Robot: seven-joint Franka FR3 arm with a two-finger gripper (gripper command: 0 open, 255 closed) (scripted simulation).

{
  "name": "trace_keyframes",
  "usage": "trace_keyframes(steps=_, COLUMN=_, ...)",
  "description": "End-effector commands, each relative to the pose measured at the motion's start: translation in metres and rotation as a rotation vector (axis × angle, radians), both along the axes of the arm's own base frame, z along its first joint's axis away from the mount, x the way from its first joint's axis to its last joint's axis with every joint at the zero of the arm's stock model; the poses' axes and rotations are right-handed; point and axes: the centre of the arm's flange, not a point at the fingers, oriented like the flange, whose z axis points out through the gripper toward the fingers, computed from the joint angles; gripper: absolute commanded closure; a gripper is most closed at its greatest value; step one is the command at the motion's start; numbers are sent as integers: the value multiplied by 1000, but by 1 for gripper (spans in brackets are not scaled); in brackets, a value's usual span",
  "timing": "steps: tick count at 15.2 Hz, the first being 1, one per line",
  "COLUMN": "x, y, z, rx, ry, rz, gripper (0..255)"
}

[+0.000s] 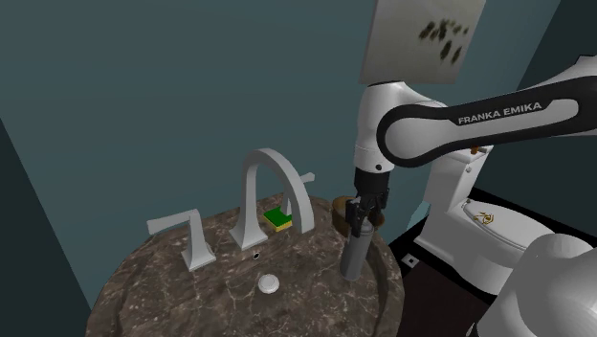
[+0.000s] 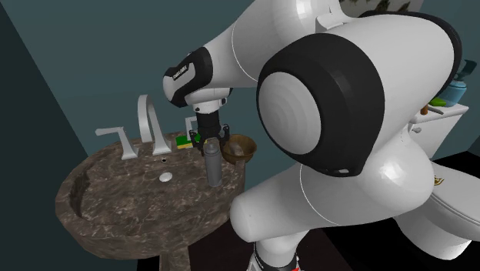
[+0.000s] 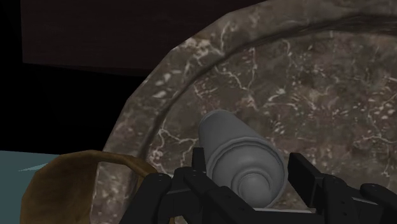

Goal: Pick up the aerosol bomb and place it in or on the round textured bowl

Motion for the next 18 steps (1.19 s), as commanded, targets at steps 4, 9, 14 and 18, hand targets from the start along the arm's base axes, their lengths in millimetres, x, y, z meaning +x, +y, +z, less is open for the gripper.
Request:
trace_keyframes(steps=4, x=0, y=0, z=0, rx=0, ry=1, rz=0, gripper=255)
trace_keyframes(steps=9, x=0, y=0, z=26, rx=0, ry=1, rz=0, gripper=255)
trace_keyframes(steps=14, x=0, y=0, z=53, rx=0, ry=1, rz=0, gripper=255)
trace_keyframes(steps=18, x=0, y=0, z=74, rx=0, ry=1, rz=0, gripper=255)
